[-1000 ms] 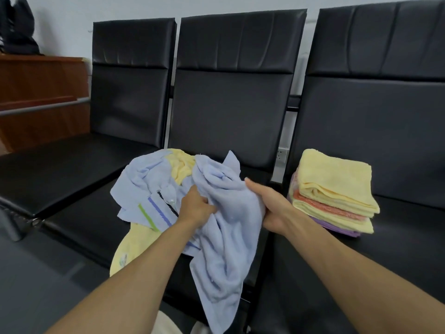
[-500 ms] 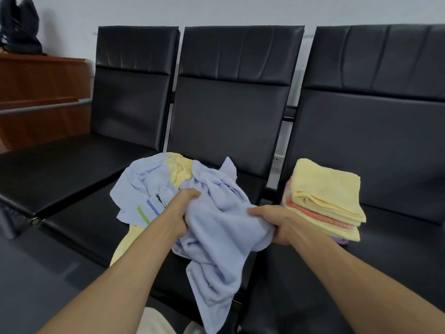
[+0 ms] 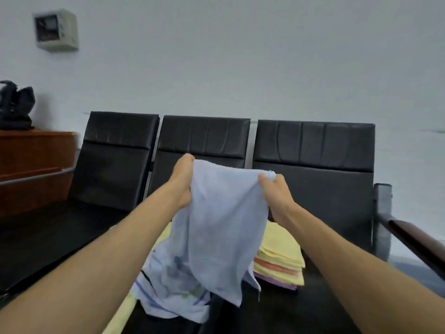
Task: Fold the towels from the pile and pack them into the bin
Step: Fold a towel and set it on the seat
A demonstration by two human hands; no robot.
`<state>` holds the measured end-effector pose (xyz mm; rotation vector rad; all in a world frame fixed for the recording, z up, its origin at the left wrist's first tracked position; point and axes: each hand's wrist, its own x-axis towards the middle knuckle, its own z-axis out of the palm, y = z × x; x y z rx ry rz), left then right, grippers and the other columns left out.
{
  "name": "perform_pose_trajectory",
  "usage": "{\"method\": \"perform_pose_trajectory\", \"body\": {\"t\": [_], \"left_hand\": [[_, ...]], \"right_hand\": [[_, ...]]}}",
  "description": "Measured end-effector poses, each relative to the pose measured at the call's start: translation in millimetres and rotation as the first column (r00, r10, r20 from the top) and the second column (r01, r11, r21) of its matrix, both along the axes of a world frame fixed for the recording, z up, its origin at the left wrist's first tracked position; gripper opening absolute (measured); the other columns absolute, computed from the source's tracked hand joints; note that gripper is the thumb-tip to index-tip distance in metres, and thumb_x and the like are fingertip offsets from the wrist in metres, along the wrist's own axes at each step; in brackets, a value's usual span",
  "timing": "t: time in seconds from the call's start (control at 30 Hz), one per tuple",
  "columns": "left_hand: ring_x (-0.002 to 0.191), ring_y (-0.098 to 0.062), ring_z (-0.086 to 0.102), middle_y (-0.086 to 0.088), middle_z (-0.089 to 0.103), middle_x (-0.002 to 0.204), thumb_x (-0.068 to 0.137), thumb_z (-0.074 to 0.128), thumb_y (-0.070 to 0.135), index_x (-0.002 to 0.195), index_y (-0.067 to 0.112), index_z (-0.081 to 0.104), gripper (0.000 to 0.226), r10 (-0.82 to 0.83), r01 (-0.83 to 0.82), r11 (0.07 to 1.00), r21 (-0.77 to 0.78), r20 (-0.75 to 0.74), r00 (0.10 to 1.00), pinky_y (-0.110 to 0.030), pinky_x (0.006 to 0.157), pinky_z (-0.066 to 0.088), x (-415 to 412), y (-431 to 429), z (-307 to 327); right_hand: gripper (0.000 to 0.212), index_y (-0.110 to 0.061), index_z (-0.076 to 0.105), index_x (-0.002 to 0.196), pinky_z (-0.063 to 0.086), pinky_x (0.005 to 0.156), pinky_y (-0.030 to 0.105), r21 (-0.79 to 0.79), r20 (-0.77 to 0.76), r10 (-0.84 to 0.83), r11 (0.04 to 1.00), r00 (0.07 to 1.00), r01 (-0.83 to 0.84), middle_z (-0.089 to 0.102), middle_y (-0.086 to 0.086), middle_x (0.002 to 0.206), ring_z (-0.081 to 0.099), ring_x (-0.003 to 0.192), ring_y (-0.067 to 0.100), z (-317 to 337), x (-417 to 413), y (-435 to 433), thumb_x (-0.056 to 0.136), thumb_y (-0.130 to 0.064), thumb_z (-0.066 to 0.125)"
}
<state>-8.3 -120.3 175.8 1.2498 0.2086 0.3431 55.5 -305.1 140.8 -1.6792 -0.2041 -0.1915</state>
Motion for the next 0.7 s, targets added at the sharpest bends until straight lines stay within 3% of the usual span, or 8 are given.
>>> {"method": "perform_pose_trajectory", "body": {"t": [0.07,0.13,0.2,0.33,0.43,0.57,0.63,0.7], "left_hand": [[0.072,-0.019,0.051,-0.003,0.055,0.079,0.079,0.049,0.019,0.078,0.017,0.054,0.006,-0.024,0.023,1.000,0.010,0.027,0.999,-0.030,0.067,0.043,-12,-14,25],[0.085,-0.022,0.059,-0.008,0.067,0.095,0.083,0.055,0.015,0.098,0.010,0.065,0.018,-0.045,0.045,0.999,0.004,0.063,0.997,-0.034,0.082,0.051,-23,-31,45],[0.092,-0.024,0.064,-0.010,0.070,0.109,0.081,0.063,0.013,0.110,0.008,0.068,0.030,-0.069,0.069,0.998,-0.007,0.054,0.996,-0.036,0.088,0.053,-30,-50,60],[0.089,-0.022,0.063,-0.006,0.068,0.099,0.081,0.069,0.014,0.100,0.010,0.067,0.020,-0.080,0.079,0.995,-0.060,-0.005,0.997,-0.034,0.084,0.055,-40,-83,73],[0.086,-0.021,0.056,-0.006,0.059,0.089,0.072,0.063,0.014,0.090,0.012,0.060,0.018,-0.067,0.065,0.994,-0.090,-0.014,0.998,-0.037,0.092,0.049,-35,-91,74],[0.084,-0.025,0.057,-0.008,0.058,0.085,0.080,0.059,0.007,0.106,0.005,0.058,0.026,0.029,-0.026,0.992,-0.122,0.021,0.999,-0.042,0.089,0.054,-33,-98,71],[0.090,-0.025,0.062,-0.009,0.064,0.097,0.084,0.063,0.014,0.112,0.010,0.055,0.030,0.093,-0.091,0.986,-0.137,0.011,0.996,-0.042,0.091,0.053,-43,-101,70],[0.099,-0.028,0.062,-0.008,0.062,0.113,0.081,0.071,0.027,0.125,0.013,0.050,0.050,0.121,-0.119,0.986,-0.121,0.005,0.993,-0.044,0.093,0.052,-45,-99,68]], "right_hand": [[0.049,-0.010,0.050,0.120,0.052,0.078,0.036,0.042,0.079,-0.045,0.998,0.996,0.042,0.059,0.005,0.111,0.060,0.104,0.025,28,-11,-22,0.082,-0.040,0.050],[0.049,-0.005,0.045,0.127,0.050,0.085,0.037,0.092,0.121,-0.116,0.990,0.986,0.105,0.057,0.007,0.119,0.058,0.110,0.026,54,-28,-47,0.086,-0.031,0.052],[0.046,-0.003,0.037,0.132,0.045,0.085,0.034,0.155,0.135,-0.205,0.971,0.969,0.184,0.052,0.006,0.122,0.054,0.112,0.023,72,-38,-72,0.092,-0.021,0.052],[0.045,-0.014,0.032,0.134,0.037,0.082,0.030,0.255,0.144,-0.321,0.926,0.936,0.279,0.042,0.002,0.115,0.045,0.101,0.019,96,-62,-117,0.093,-0.008,0.050],[0.042,-0.018,0.052,0.124,0.039,0.077,0.028,0.224,0.158,-0.413,0.900,0.897,0.375,0.050,0.001,0.112,0.049,0.096,0.019,102,-76,-152,0.085,-0.001,0.050],[0.034,-0.017,0.067,0.106,0.042,0.080,0.025,0.181,0.137,-0.479,0.873,0.867,0.453,0.059,-0.001,0.104,0.054,0.093,0.016,98,-91,-191,0.081,0.002,0.056],[0.027,-0.017,0.069,0.098,0.044,0.081,0.026,0.191,0.110,-0.476,0.871,0.872,0.452,0.062,-0.003,0.097,0.056,0.088,0.013,93,-93,-200,0.080,0.001,0.061],[0.018,-0.019,0.070,0.087,0.045,0.082,0.027,0.195,0.106,-0.486,0.866,0.867,0.461,0.065,-0.002,0.095,0.058,0.093,0.016,90,-92,-207,0.081,-0.003,0.066]]}}
